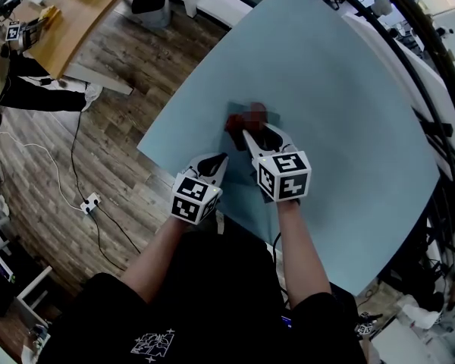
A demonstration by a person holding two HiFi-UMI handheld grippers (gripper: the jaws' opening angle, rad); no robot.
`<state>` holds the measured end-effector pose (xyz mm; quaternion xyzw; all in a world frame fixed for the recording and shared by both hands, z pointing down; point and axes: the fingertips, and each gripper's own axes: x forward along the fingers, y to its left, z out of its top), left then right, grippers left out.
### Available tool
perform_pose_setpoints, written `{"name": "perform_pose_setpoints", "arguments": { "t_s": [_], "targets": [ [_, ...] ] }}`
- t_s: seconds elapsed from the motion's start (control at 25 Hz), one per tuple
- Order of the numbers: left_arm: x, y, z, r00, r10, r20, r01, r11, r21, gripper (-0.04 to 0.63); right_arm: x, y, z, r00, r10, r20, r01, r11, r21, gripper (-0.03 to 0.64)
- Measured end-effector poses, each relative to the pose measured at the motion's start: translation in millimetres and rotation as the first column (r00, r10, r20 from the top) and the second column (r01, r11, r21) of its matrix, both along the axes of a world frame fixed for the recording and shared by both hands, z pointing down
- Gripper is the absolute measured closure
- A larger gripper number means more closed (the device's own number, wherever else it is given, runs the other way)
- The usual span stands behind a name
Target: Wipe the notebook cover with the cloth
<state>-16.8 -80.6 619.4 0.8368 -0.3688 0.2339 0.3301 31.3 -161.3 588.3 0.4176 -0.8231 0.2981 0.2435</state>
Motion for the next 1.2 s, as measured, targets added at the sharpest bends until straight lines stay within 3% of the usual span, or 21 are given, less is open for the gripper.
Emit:
{"name": "perform_pose_setpoints", "arguments": {
  "t_s": [0.2, 0.28, 0.44, 1.2],
  "targets": [
    [-15, 2, 11, 0.999, -0.045, 0.011, 0.045, 0.997, -0.06, 0.581, -6, -3, 5, 1.0, -0.007, -0.009, 0.007, 1.0, -0.015, 0.483],
    [-18, 0, 15, 0.999, -0.051, 0.018, 0.052, 0.996, -0.073, 0.529, -9, -6, 7, 1.0, -0.008, -0.015, 0.008, 1.0, -0.019, 0.483],
    [-21, 3, 21, 0.997, -0.062, 0.035, 0.065, 0.993, -0.099, 0.502, -13, -9, 8, 1.0, -0.003, -0.026, 0.002, 1.0, -0.024, 0.483],
    [-20, 4, 43, 0.993, -0.046, 0.111, 0.065, 0.981, -0.18, 0.5, -38, -42, 40, 0.989, 0.023, -0.145, -0.039, 0.993, -0.11, 0.482]
  ]
}}
